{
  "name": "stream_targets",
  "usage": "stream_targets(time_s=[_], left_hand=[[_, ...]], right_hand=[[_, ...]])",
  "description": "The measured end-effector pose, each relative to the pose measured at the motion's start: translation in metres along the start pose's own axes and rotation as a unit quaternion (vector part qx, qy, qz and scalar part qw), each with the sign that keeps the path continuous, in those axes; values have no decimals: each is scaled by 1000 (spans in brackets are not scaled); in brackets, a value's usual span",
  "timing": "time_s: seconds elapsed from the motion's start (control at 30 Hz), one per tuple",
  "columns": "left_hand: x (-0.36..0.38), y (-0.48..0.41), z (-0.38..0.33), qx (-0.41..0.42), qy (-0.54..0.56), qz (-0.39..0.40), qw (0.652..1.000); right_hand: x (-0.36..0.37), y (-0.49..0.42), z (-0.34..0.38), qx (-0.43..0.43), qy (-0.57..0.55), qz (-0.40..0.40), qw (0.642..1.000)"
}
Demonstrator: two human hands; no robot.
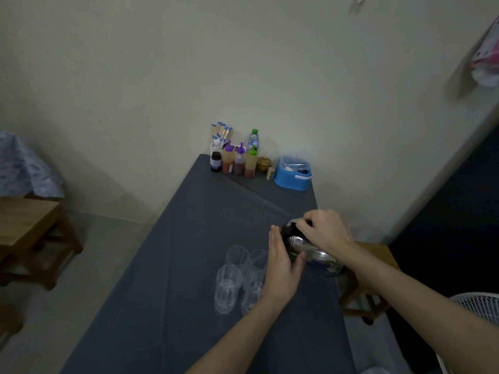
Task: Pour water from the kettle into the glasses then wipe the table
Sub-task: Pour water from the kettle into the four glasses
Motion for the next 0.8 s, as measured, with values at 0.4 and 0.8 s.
stream_targets(time_s=[0.4, 0.8], left_hand=[[-1, 3, -1, -10, 12, 5, 1000], [-3, 3, -6, -17, -4, 21, 1000]], right_hand=[[-4, 0, 7, -17, 37, 4, 999], [-9, 1, 4, 4, 25, 6, 1000]])
Point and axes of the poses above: each hand's wrist, its own y-axis away from the middle knuckle, its own x-axis out of the palm, z = x × y, the point moved 10 cm from there along -y, towards the middle knuckle, and after that the axes turned 6 degrees about -x, right-handed, at the moved point
